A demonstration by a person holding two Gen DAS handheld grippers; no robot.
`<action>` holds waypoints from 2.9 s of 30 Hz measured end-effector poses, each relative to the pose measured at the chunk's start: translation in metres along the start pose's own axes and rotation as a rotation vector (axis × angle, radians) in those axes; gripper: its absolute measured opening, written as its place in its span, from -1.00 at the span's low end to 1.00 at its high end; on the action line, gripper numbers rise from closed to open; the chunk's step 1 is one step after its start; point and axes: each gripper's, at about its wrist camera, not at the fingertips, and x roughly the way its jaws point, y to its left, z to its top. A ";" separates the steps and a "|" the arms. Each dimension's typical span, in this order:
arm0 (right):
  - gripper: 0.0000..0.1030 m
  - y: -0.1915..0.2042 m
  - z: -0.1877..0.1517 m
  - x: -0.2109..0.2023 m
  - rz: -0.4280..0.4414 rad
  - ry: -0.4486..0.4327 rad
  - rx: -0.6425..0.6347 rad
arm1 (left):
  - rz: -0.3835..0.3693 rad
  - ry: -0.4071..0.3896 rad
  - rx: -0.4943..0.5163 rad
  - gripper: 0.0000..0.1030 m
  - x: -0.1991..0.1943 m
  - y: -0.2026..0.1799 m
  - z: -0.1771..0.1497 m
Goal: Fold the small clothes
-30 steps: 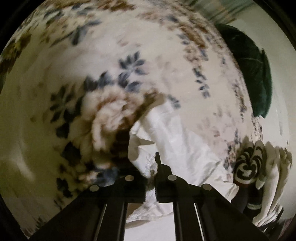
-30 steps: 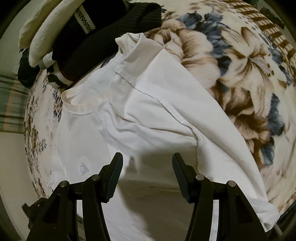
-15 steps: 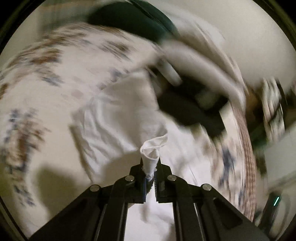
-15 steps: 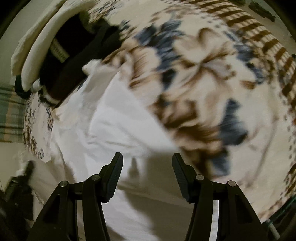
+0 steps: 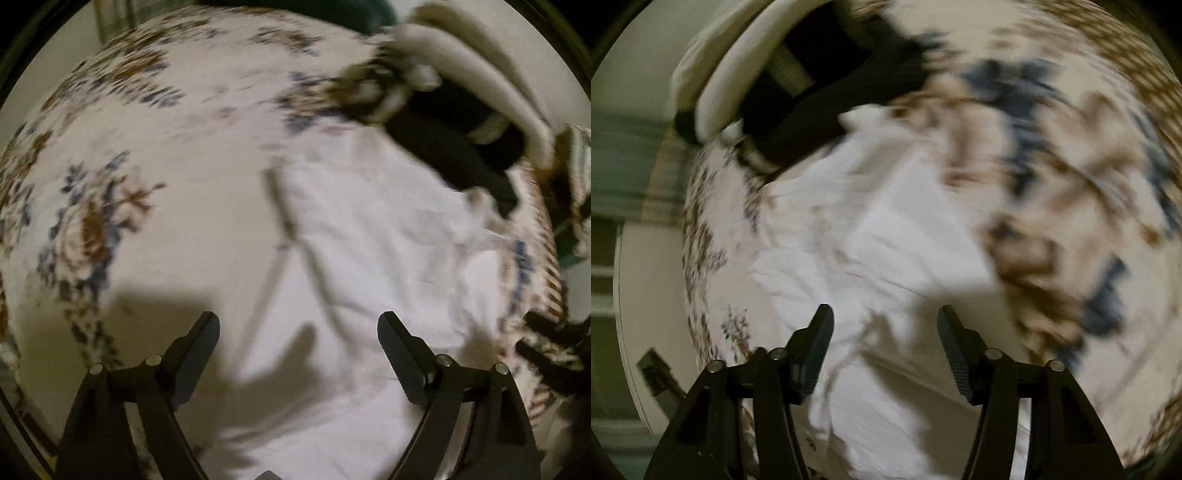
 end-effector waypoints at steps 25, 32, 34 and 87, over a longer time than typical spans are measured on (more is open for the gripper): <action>0.13 0.029 0.079 0.033 -0.197 -0.043 -0.099 | -0.002 0.025 0.157 0.70 0.028 -0.002 0.093; 0.13 0.025 0.160 0.062 -0.196 -0.053 -0.092 | -0.032 0.082 0.198 0.70 0.086 -0.050 0.161; 0.13 0.030 0.173 0.079 -0.214 -0.024 -0.124 | -0.031 0.096 0.225 0.69 0.099 -0.060 0.168; -0.04 -0.092 0.006 0.035 0.029 0.180 -0.086 | -0.287 0.189 0.272 -0.36 0.060 -0.019 0.002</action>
